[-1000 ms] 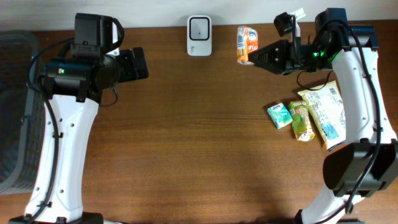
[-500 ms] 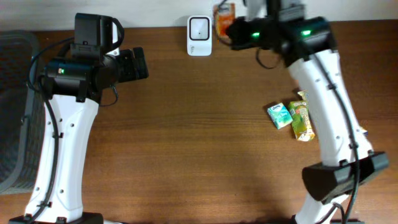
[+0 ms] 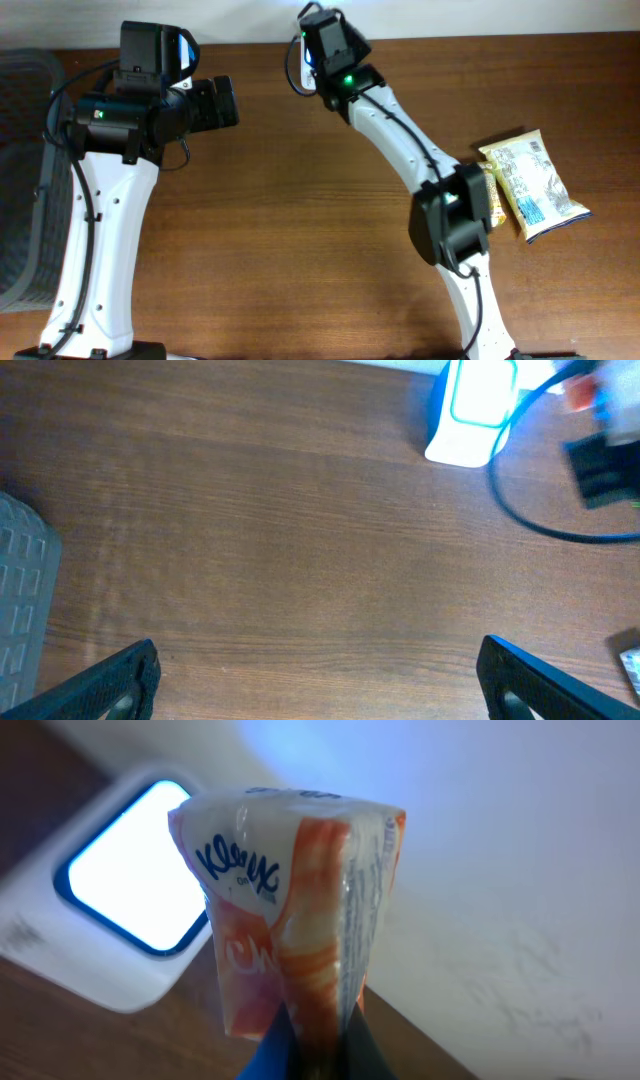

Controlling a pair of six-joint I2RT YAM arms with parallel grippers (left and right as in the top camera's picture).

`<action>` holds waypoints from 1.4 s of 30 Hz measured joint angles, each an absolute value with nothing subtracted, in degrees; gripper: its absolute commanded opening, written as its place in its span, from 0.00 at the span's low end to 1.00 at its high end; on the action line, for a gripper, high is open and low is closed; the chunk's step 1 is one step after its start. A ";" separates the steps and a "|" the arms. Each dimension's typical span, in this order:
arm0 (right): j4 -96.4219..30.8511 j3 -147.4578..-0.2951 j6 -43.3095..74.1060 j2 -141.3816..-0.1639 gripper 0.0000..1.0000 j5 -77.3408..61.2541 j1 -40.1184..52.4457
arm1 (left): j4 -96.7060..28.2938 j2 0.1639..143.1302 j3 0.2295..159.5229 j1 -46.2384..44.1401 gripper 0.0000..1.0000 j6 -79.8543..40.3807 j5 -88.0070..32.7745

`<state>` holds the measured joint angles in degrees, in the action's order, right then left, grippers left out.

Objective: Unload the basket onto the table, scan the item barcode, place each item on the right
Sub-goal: 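Hold the orange tissue pack in front of the scanner window, then carry the orange pack right and drop it beside the blue pack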

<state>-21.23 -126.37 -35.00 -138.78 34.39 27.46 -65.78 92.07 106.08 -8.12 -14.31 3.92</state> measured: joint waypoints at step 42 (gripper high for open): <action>-55.37 -125.78 -20.88 -128.25 0.04 15.16 27.18 | -65.78 92.07 106.08 -8.12 0.99 -14.33 3.92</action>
